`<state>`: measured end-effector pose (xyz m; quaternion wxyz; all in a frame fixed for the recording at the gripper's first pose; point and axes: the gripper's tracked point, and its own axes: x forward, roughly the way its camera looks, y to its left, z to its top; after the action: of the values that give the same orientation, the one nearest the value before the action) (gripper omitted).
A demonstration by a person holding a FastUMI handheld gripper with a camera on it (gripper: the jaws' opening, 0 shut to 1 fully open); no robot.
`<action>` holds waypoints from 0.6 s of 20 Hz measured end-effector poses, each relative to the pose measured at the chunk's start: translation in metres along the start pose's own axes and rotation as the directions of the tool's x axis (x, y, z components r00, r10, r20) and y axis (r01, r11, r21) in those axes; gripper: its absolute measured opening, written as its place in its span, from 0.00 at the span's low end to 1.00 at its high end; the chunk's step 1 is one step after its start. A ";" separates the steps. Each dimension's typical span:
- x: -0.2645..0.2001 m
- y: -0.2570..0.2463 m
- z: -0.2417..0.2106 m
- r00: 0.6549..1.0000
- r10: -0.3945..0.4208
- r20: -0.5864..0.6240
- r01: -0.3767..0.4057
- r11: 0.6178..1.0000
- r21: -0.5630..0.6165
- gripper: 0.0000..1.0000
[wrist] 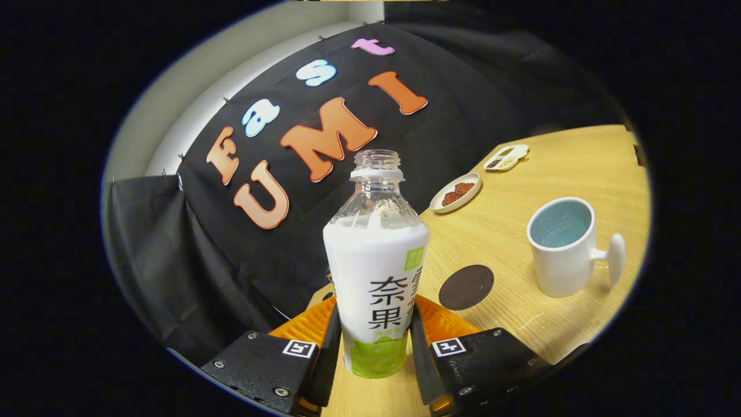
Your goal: Take the bottle from table, then pour the juice into the cup, finally place the bottle on the coaster
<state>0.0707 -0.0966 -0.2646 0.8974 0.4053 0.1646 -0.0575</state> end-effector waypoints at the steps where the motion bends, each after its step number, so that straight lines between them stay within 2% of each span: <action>1: 0.002 -0.002 0.001 1.000 0.001 -0.005 0.000 0.999 0.040 0.58; 7: 0.003 -0.023 0.007 0.999 -0.032 -0.014 0.034 0.974 0.225 0.58; 12: 0.006 -0.022 0.019 1.000 -0.024 0.004 0.020 0.908 0.419 0.58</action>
<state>0.0754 -0.1250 -0.2707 0.7896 0.5863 0.1490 -0.1035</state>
